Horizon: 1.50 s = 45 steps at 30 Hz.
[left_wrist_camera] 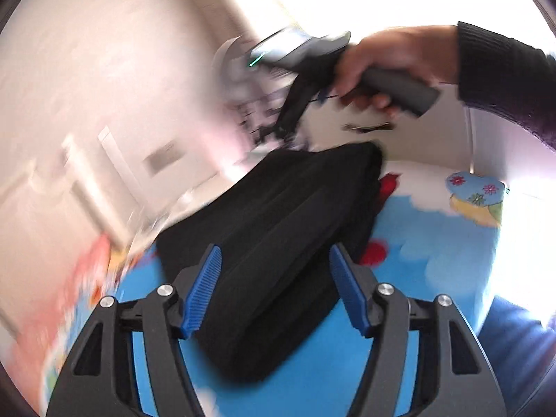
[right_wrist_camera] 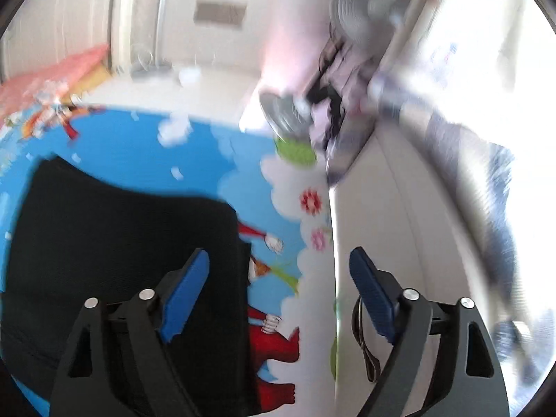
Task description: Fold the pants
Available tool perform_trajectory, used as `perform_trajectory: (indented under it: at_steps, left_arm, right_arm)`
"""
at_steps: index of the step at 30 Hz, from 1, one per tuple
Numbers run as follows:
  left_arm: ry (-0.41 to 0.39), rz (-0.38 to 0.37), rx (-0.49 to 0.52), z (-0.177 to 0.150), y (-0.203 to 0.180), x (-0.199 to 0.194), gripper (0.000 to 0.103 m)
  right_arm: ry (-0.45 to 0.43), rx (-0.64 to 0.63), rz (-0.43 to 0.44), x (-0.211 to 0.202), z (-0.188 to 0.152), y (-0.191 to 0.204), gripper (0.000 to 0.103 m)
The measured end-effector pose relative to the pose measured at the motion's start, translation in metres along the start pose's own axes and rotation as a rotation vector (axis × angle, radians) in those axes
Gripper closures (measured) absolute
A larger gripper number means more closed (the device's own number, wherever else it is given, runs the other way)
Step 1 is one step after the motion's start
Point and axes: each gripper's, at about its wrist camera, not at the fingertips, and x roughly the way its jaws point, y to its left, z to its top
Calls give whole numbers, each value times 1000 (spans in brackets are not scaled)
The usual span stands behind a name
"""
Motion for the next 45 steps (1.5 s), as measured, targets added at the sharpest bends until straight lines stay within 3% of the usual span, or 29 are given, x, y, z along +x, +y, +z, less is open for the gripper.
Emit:
perform_trajectory:
  at_steps: [2, 4, 8, 9, 11, 13, 15, 17, 19, 25, 28, 30, 32, 33, 34, 36, 38, 41, 43, 45]
  left_arm:
    - [63, -3, -88, -20, 22, -11, 43]
    - [93, -27, -122, -39, 30, -14, 58]
    - [88, -54, -123, -40, 34, -10, 60]
    - [100, -54, -121, -52, 23, -20, 66]
    - [118, -57, -106, -61, 20, -13, 76]
    - [131, -45, -52, -57, 20, -5, 95]
    - [131, -41, 3, -54, 15, -2, 99]
    - [126, 14, 189, -56, -7, -6, 100]
    - [150, 35, 346, -69, -33, -4, 101]
    - [161, 70, 388, -75, -44, 1, 101]
    - [183, 71, 345, -81, -38, 6, 101]
    - [177, 80, 322, -80, -37, 5, 98]
    - [167, 36, 266, -76, -31, -3, 86]
    - [156, 9, 242, -75, -28, -9, 72]
    - [142, -11, 217, -72, -23, -16, 71]
    - [111, -33, 102, -66, -3, -33, 71]
    - [101, -59, -137, -62, 43, -42, 71]
    - [139, -103, -432, -64, 109, -22, 77]
    - [143, -124, -526, -59, 137, -3, 82]
    - [137, -138, -568, -47, 157, 22, 83]
  right_arm:
    - [-18, -10, 139, -14, 8, 18, 20]
    - [-4, -70, 266, -17, 17, 57, 21]
    - [83, -231, 364, 6, 31, 147, 27]
    - [98, -259, 378, 9, 32, 162, 31]
    - [136, -307, 391, 22, 38, 194, 34]
    - [168, -346, 388, 34, 41, 218, 37]
    - [196, -381, 343, 50, 41, 232, 43]
    - [231, -398, 307, 68, 37, 242, 45]
    - [234, -363, 326, 73, 35, 240, 45]
    - [191, -322, 295, 72, 33, 241, 45]
    - [149, -311, 291, 71, 29, 242, 43]
    - [120, -278, 349, 66, 31, 232, 43]
    - [62, -191, 350, 50, 38, 205, 42]
    - [40, -159, 338, 43, 39, 193, 31]
    - [9, -102, 318, 28, 36, 170, 25]
    - [-18, -55, 285, 9, 24, 143, 24]
    - [-58, -44, 218, -12, 0, 116, 18]
    - [-69, -21, 128, -25, -37, 94, 16]
    - [-62, -20, 99, -21, -56, 90, 15]
    - [0, -34, 63, -1, -78, 94, 15]
